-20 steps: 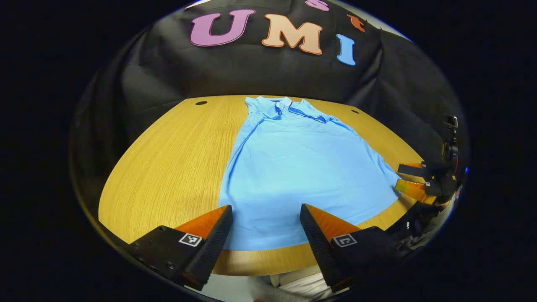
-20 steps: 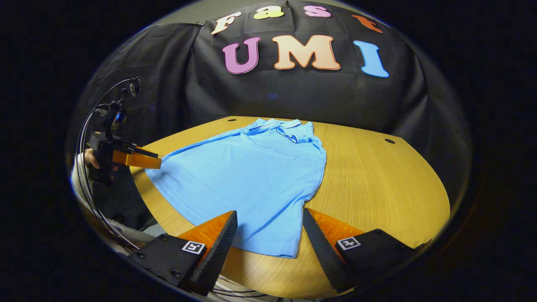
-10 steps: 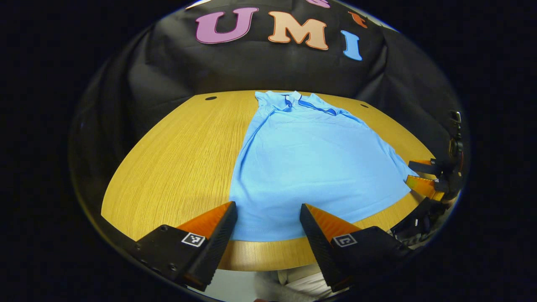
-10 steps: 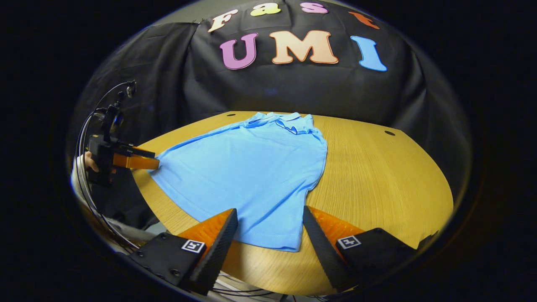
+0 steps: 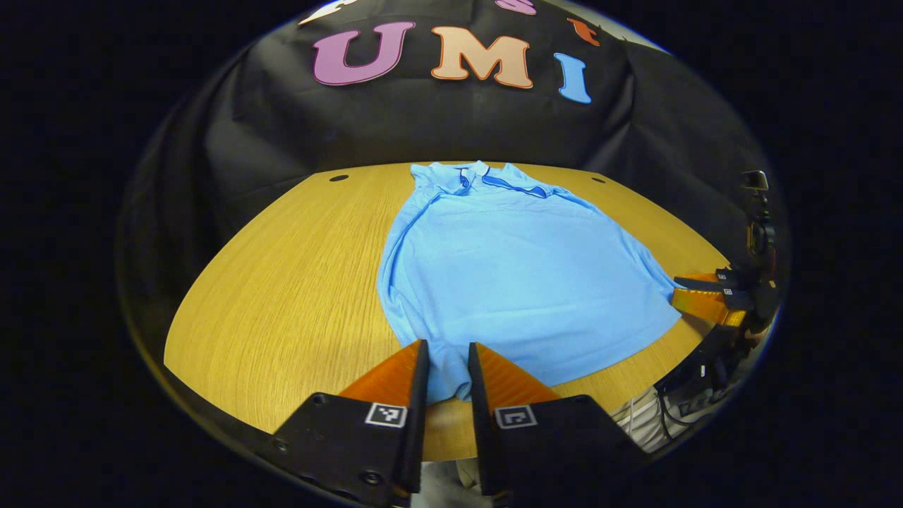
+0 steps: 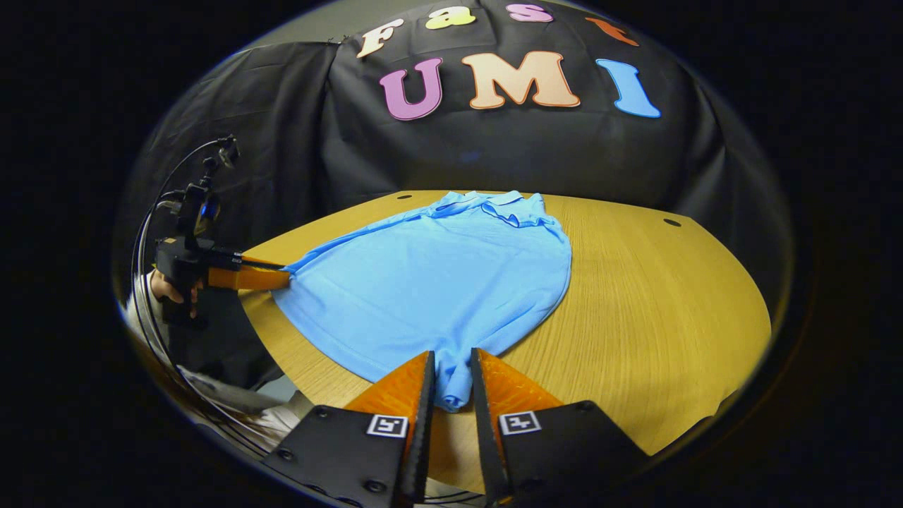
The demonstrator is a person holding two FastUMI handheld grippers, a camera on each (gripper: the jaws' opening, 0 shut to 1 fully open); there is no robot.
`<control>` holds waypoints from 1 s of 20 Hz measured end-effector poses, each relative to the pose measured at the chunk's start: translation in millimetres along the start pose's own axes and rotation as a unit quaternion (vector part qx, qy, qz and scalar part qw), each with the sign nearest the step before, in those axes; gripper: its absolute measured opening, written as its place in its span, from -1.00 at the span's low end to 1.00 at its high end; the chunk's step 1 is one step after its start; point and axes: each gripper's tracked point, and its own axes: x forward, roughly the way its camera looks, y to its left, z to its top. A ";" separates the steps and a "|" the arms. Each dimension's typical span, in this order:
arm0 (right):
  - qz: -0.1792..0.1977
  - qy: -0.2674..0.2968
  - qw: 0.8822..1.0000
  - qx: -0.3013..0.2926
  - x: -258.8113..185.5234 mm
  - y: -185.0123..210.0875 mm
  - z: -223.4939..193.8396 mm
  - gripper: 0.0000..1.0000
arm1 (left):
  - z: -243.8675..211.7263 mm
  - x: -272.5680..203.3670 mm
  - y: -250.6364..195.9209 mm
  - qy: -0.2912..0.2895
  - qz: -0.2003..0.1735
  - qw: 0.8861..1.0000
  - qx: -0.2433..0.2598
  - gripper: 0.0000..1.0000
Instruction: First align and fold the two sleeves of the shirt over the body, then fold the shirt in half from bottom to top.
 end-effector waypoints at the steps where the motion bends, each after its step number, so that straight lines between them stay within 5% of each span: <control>1: 0.002 -0.001 1.000 0.003 -0.4 1.1 0.0 -0.46 | -1.1 -1.3 -1.8 -0.002 -0.003 1.000 -0.004 -0.73; 2: 0.001 -0.001 1.000 0.000 -2.2 1.9 0.5 -0.67 | -0.4 -0.9 -3.3 -0.009 -0.006 1.000 -0.004 -0.83; 5: 0.000 -0.002 1.000 -0.012 -2.2 3.1 1.0 -0.88 | -0.3 -1.1 -3.0 -0.018 -0.009 1.000 -0.006 -0.99; 12: -0.012 -0.022 1.000 -0.017 -0.3 2.3 20.9 -0.94 | 9.6 0.0 -3.6 -0.018 -0.013 1.000 -0.011 -1.00; 20: -0.026 -0.045 0.998 0.030 31.8 -24.4 99.1 -0.95 | 91.9 24.0 -1.9 -0.073 -0.036 0.996 -0.026 -1.00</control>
